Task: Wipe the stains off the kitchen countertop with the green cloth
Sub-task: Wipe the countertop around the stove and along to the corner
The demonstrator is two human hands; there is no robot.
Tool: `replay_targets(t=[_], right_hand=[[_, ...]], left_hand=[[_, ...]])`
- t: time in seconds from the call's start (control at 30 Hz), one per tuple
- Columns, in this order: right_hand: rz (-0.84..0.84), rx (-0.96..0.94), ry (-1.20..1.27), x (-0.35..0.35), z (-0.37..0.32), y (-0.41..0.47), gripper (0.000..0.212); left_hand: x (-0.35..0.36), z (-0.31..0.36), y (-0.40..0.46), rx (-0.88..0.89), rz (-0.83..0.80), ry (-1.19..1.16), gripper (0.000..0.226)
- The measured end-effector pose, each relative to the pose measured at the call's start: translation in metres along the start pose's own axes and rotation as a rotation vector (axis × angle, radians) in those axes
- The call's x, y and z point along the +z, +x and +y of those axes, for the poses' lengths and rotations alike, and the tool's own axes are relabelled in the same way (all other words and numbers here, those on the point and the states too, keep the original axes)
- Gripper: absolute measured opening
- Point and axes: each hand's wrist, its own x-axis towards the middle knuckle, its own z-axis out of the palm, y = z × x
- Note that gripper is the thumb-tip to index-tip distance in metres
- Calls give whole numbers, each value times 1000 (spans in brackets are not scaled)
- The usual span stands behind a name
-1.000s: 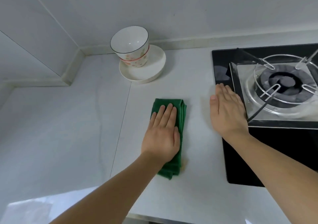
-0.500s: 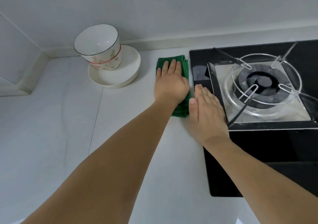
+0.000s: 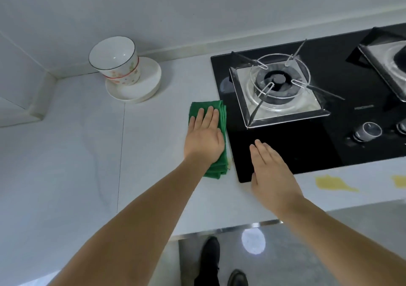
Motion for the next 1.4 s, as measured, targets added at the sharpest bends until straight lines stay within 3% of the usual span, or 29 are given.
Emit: replay_targets(t=[0.27,0.5,0.77,0.97,1.07,1.2,1.4], right_hand=[[-237,119,25,-5,-2,-90,70],[-215,178,-110,-23,25,-115,73],[-206,117,-306,-31,41,-76,116],[-277,55,-394,-8,50,-65,114],[-224,17,-328,0,59,-68,117],[-185,-111,-287,-3,80,-64,123],[-269,-290,-118,-34,128,-59,116]], left_hand=[[7,25,-144,-22,-171,-73,61],[-28,0,-153,73,-436,-181,72],[-27,-17,-152,229,-485,8,96],[-23,-16,-151,223,-487,126,94],[-22,-1,-153,112,-516,90,94],[-4,59,-156,-251,-490,-120,94],[0,139,-147,-621,-422,-80,86]])
